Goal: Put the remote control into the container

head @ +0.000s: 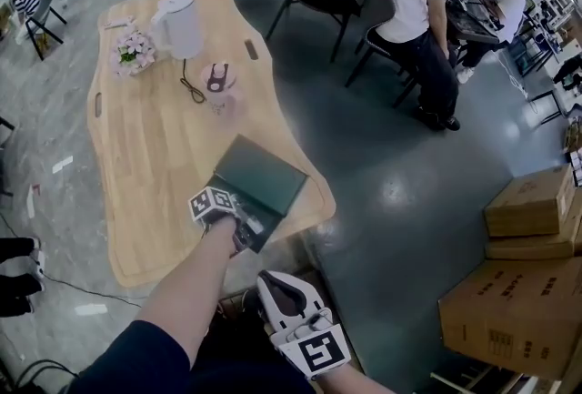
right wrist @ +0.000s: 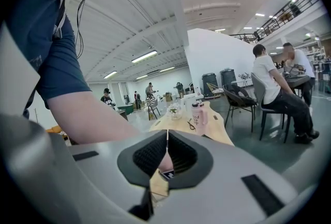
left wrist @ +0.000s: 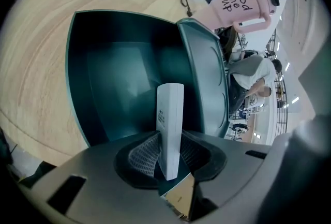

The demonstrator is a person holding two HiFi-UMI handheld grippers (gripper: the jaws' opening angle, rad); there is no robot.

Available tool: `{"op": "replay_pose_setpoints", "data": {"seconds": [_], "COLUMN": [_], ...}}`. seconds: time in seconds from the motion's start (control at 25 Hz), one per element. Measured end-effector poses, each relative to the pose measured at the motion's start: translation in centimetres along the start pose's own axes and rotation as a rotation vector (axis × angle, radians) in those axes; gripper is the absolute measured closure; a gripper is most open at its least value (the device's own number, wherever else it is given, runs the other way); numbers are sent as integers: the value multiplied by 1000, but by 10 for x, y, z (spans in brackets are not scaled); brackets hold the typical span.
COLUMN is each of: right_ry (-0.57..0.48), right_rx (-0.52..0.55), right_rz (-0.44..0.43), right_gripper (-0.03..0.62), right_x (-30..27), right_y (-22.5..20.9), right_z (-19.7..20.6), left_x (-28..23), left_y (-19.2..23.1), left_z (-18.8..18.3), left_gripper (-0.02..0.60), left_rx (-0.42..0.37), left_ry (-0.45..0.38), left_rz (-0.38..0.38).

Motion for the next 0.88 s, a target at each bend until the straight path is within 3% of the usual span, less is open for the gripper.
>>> {"op": "replay_pose_setpoints", "data": {"seconds": [0.44, 0.72, 0.88], "right_ry": [-10, 1, 9], "right_rx": [5, 13, 6], "right_rz": [31, 21, 21], "right_gripper": [576, 576, 576], "right_x": [7, 12, 16], "right_y": [-8, -3, 0], "right_z": [-1, -1, 0], "left_x": [6, 19, 23], "left_y": [0, -6, -1], "left_z": [-5, 0, 0], "left_gripper": [418, 413, 413], "left_rx": [-37, -62, -91], "left_ry": [11, 10, 9], "left_rz": [-64, -40, -75]}}
Point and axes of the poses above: the fingertips, and each gripper's own axes: x backward along the fingers, y to its left, z out of its underside, the point moved 2 cm from there along x, backward along the fingers
